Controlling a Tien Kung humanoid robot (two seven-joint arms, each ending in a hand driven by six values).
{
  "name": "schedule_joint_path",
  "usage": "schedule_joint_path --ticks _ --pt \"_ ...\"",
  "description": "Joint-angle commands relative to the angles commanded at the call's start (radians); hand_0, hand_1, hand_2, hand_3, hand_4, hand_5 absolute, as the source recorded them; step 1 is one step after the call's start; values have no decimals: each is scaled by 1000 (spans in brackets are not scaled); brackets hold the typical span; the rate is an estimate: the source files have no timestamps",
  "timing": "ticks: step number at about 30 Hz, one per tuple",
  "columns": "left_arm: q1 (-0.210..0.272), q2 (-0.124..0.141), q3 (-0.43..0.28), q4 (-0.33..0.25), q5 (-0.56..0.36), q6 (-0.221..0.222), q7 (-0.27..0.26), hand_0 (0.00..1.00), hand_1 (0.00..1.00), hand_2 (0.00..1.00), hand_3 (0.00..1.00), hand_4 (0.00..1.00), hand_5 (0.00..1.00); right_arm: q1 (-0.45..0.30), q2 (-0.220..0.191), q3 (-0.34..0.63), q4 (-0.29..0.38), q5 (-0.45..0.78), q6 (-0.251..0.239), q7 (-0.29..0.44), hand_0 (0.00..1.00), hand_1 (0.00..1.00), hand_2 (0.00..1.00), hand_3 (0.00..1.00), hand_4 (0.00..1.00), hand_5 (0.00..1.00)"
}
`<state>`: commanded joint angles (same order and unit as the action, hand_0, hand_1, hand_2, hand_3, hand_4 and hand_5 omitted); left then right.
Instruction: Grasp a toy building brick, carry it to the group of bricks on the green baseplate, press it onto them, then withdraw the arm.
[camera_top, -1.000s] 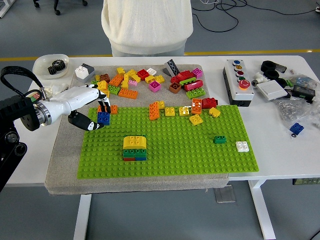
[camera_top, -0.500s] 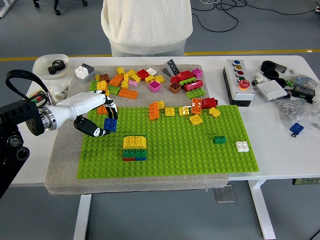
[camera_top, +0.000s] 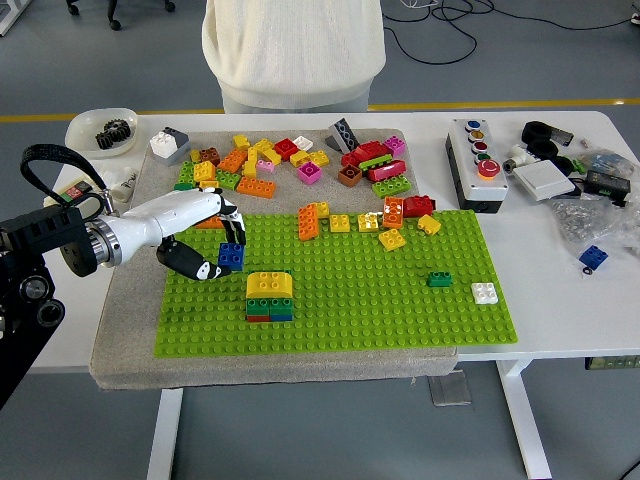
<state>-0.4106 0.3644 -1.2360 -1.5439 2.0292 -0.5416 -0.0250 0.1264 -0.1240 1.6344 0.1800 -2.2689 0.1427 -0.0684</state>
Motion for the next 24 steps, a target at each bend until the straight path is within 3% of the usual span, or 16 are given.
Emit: schedule_joint_path --ticks 24 --pt "3 -58 27 -5 -22 2 31 998 702 506 537 807 2 -1 -1 -1 0 0 1 -1 749 652 729 633 895 478"
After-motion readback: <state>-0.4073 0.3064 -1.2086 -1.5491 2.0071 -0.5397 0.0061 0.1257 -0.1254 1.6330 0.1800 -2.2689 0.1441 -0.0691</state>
